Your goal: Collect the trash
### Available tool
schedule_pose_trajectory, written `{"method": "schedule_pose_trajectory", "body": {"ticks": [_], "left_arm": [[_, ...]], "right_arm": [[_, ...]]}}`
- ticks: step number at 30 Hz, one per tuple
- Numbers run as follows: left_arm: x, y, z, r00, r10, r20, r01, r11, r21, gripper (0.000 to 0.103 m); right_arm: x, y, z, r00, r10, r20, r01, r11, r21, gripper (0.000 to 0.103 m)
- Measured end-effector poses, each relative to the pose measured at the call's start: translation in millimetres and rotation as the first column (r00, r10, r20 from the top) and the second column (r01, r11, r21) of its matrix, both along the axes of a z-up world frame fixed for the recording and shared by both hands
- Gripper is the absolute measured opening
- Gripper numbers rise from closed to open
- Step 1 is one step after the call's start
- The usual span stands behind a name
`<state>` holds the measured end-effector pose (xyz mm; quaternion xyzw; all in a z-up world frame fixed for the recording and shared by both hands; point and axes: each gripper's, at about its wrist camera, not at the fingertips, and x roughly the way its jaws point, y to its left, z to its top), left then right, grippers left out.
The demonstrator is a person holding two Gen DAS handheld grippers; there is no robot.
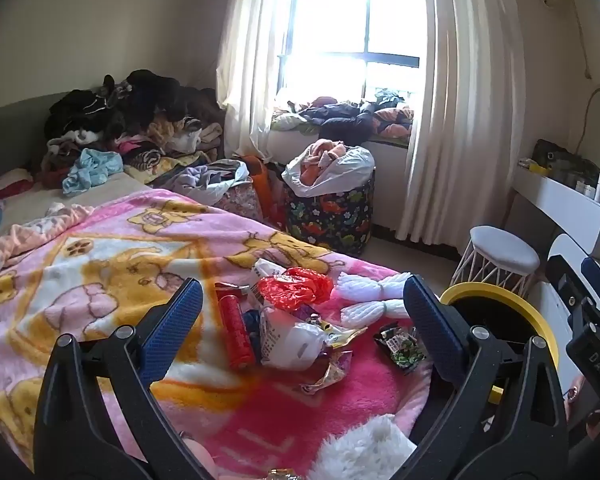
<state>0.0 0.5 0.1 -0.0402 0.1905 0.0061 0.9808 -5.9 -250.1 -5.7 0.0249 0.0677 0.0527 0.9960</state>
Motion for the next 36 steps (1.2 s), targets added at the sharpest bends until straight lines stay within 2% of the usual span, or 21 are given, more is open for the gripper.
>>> {"method": "schedule_pose_trajectory", "body": {"ticks": [16,36], "left_arm": [[-2,-10,12,1.000,-0.008,0.024,0.008,1.000,-0.003,0.092],[-4,-10,10,1.000,-0.011,0.028,0.011,1.000,-0.007,0.092]], "right_arm": [[0,-2,0,1.000,0.001,0.005,-0.002,1.000,0.002,0.097],[-2,1,-1,1.000,0.001,0.006,-0.001,1.000,0.000,0.097]]}}
